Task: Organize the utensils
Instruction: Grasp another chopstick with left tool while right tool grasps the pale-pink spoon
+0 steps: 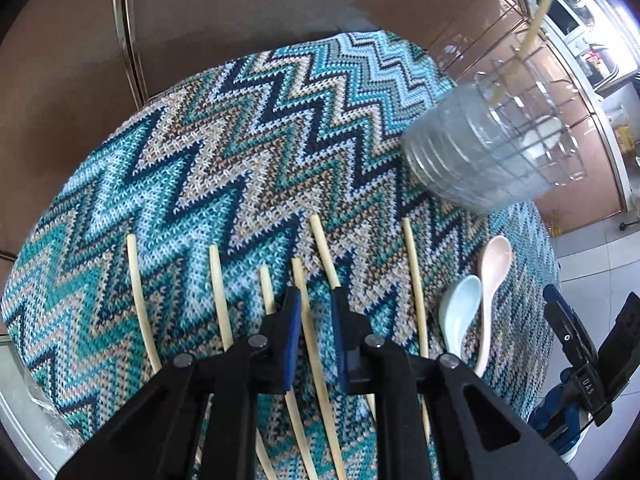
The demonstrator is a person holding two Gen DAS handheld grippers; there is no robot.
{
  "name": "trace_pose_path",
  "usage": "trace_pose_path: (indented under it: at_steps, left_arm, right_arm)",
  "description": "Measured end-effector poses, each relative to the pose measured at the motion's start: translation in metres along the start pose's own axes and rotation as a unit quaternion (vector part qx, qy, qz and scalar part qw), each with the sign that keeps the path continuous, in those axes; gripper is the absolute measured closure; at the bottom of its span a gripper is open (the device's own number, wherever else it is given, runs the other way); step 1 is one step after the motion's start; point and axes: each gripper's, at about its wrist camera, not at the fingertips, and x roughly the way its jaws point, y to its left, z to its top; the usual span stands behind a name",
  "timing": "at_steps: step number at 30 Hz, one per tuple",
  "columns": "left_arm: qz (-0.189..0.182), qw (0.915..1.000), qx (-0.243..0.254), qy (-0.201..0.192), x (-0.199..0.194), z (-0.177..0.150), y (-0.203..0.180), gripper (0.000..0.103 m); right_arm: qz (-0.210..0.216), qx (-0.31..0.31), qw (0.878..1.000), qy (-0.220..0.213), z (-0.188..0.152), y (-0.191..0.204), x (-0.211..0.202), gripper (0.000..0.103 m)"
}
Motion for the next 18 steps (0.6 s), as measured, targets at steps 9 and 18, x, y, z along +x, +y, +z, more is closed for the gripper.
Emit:
trace_pose_path:
  at_steps: [9,18]
  left_arm:
    - [0.002,0.9996,-0.016,0.022,0.017,0.013,0.003,0.092]
    - [0.01,0.9993,-0.019,0.03,0.027,0.023,-0.004,0.092]
  right_arm:
    - [0.058,0.002,0.997,0.041,0.021,-0.015,0.035,0.058]
    - [0.09,-0.001,0.993,0.081,0.033,-0.027,0.067,0.069]
